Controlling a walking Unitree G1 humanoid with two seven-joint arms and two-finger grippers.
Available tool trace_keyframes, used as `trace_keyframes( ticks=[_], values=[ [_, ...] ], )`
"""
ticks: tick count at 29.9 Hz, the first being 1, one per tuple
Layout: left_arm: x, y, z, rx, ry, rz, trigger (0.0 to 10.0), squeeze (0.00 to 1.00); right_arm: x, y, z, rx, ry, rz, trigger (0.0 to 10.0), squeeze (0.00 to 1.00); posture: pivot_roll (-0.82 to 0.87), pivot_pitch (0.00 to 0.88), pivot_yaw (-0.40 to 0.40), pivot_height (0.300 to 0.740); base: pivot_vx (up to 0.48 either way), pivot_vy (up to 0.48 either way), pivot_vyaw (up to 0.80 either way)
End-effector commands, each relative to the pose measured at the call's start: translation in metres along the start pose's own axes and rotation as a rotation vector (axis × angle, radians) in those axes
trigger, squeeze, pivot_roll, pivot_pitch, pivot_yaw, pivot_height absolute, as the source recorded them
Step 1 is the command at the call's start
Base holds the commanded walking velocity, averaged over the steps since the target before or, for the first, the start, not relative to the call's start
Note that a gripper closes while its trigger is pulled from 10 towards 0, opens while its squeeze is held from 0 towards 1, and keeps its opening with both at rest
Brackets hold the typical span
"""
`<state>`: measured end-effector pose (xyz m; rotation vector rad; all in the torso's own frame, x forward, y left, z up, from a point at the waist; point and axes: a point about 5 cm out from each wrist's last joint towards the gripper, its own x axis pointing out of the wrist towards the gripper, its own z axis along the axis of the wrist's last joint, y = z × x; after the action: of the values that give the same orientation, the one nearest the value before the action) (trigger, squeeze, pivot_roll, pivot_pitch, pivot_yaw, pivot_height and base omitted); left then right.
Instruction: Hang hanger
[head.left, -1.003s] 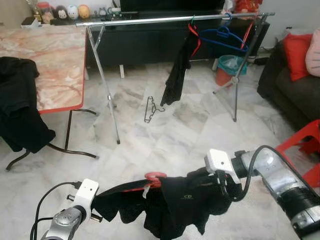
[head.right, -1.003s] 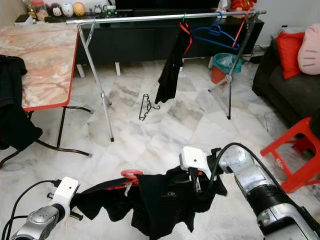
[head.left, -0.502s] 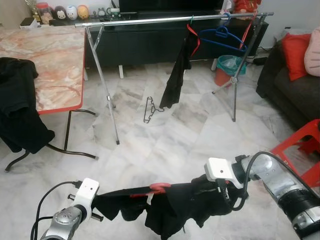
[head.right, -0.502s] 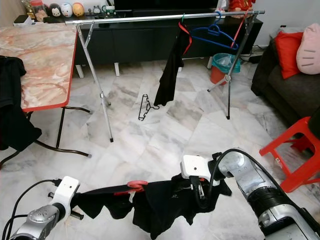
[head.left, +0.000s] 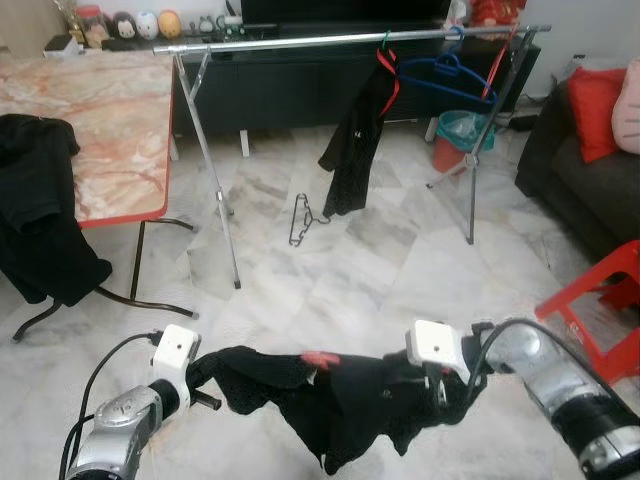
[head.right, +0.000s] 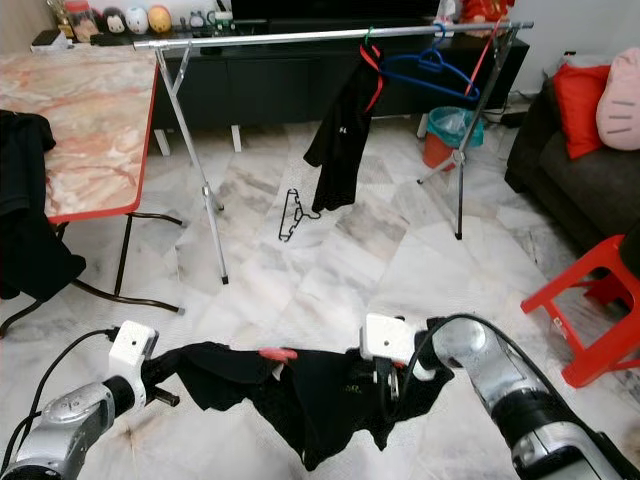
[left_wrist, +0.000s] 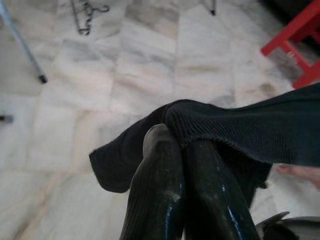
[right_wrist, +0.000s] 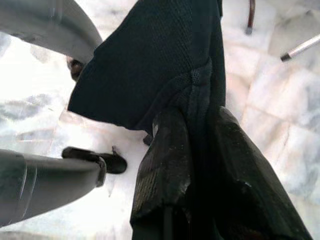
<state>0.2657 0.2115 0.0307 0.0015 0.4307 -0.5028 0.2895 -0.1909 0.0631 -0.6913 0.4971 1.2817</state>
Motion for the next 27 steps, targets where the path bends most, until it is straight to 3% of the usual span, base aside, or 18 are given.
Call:
trace_keyframes(
  ticks=[1,6,13,15,20,25,27],
  values=[
    [-0.001,-0.001,0.004,0.007,-0.007,-0.022,10.0,0.00,0.000,-0.001,-0.001,-0.006,0.001,-0.029,10.0,0.00,0.02,0.027,-0.048,0.740,0.000,0.000,0.00],
    [-0.005,-0.013,0.012,0.011,-0.005,-0.144,10.0,0.00,0.009,-0.012,0.004,0.010,-0.034,-0.214,10.0,0.00,0.02,0.043,-0.048,0.740,0.000,0.000,0.00],
    [-0.008,-0.026,0.024,0.018,-0.031,-0.227,10.0,0.00,0.021,-0.019,0.014,0.026,-0.090,-0.399,10.0,0.00,0.03,0.056,-0.046,0.740,0.000,0.000,0.00],
    [-0.008,-0.027,0.030,0.019,-0.059,-0.233,10.0,0.00,0.025,-0.021,0.020,0.047,-0.130,-0.454,10.0,0.00,0.03,0.057,-0.045,0.740,0.000,0.000,0.00],
    [-0.006,-0.029,0.054,0.005,-0.156,-0.223,10.0,0.00,0.037,-0.022,0.018,0.088,-0.083,-0.545,10.0,0.00,0.03,0.068,-0.040,0.740,0.000,0.000,0.00],
    [-0.008,-0.045,0.066,0.017,-0.183,-0.337,10.0,0.00,0.031,-0.039,0.025,0.202,-0.144,-0.795,10.0,0.00,0.03,0.074,-0.029,0.740,0.000,0.000,0.00],
    [-0.008,-0.047,0.067,0.020,-0.181,-0.351,10.0,0.00,0.030,-0.041,0.026,0.213,-0.155,-0.825,10.0,0.00,0.03,0.074,-0.029,0.740,0.000,0.000,0.00]
  ],
)
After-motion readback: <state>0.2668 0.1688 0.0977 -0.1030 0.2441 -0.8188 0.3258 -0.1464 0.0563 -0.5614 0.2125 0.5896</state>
